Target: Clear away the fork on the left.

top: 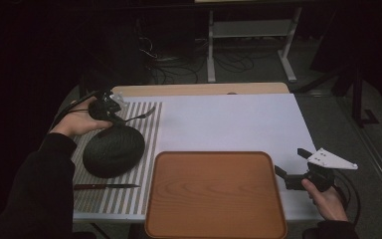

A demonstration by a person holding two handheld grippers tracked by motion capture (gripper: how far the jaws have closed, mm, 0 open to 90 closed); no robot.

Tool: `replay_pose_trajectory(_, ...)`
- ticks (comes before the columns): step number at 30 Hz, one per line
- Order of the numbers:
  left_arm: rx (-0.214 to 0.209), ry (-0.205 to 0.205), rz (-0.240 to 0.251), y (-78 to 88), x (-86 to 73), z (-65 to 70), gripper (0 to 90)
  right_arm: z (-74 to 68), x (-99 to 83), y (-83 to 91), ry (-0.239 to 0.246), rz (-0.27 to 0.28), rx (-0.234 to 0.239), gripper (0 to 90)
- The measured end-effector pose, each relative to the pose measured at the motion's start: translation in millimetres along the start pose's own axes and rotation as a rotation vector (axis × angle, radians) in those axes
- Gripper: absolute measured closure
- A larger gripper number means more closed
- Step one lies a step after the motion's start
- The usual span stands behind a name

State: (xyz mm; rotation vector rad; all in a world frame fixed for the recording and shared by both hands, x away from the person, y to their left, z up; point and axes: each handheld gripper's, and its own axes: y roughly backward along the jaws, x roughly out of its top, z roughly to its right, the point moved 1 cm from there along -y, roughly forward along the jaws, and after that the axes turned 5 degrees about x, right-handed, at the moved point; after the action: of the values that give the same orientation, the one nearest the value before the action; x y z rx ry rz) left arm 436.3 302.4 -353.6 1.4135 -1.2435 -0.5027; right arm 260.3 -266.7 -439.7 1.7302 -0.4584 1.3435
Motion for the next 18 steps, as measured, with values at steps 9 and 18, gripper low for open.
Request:
replay_pose_trajectory(9, -0.09, 0.004, 0.016, 0.1, -1.2, 24.0, 77.7, -2.3, -0.9, -1.3, 0.012, -0.018, 0.013, 0.0)
replay_pose_trajectory(18, -0.167, 0.104, 0.017, 6.5, -5.2, 47.3, 77.7, -1.7, -0.8, -0.8, 0.006, -0.012, 0.005, 0.0)
